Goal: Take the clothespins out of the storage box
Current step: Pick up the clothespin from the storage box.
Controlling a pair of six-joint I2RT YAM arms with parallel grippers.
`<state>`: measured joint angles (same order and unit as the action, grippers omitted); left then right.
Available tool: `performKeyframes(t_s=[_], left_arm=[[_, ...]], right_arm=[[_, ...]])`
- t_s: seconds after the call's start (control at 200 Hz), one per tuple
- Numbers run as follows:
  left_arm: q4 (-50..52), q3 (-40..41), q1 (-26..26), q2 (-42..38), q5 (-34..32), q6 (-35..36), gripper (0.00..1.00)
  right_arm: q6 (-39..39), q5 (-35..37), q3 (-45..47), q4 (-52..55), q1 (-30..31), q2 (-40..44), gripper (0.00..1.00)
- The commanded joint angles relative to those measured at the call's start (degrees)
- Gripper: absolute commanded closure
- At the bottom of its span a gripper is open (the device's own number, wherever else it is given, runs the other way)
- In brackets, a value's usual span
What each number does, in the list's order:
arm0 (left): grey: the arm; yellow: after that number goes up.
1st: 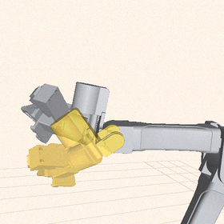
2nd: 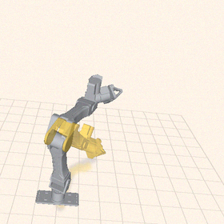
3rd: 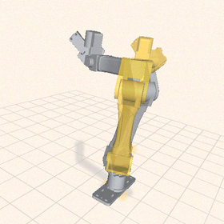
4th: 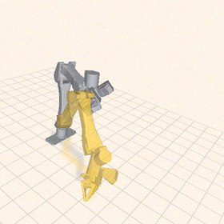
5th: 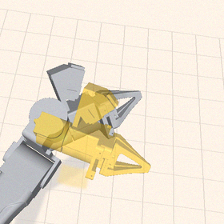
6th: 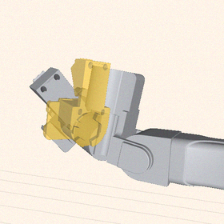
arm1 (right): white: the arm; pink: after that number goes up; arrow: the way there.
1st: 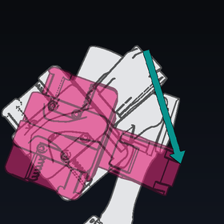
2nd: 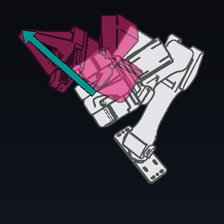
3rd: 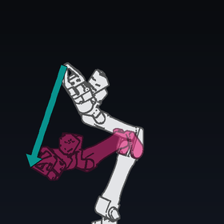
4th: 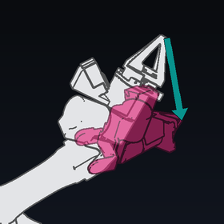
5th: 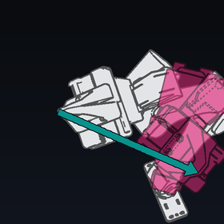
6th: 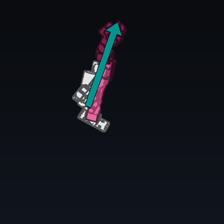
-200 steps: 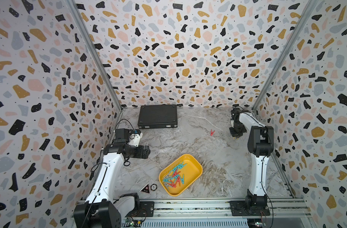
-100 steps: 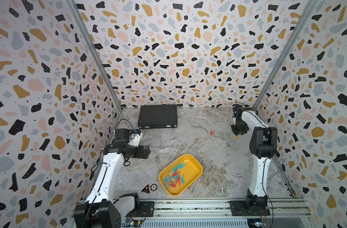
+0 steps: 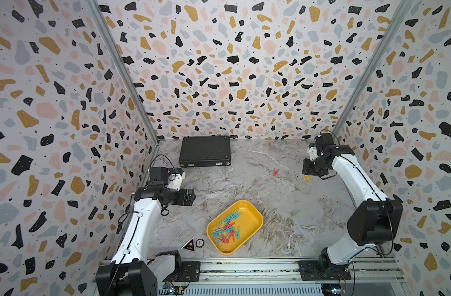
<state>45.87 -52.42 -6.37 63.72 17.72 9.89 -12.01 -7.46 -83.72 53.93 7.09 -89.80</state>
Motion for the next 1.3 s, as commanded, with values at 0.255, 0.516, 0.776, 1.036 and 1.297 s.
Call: performKeyframes(t_s=[0.255,0.516,0.776,1.036,1.297], left_arm=[[-0.69,-0.11,-0.31,0.13,-0.31,0.53,0.00],[-0.93,0.04,-0.31,0.17,-0.75,0.46,0.00],[-0.96,0.10,-0.30,0.08,-0.93,0.48,0.00],[-0.96,0.21,-0.31,-0.04,-0.58,0.59,0.00],[-0.90,0.14,-0.31,-0.09,-0.64,0.63,0.00]], right_arm=[[-9.68,-6.86,13.78,-5.39,23.37,14.70,0.60],[-15.85,-5.74,19.25,-12.39,38.67,15.80,0.58],[-18.28,-1.02,17.31,-13.98,47.77,7.60,0.57],[-17.89,-0.61,13.48,-18.18,51.96,-1.77,0.53],[-0.78,1.71,6.04,-10.56,52.12,-11.49,0.61]])
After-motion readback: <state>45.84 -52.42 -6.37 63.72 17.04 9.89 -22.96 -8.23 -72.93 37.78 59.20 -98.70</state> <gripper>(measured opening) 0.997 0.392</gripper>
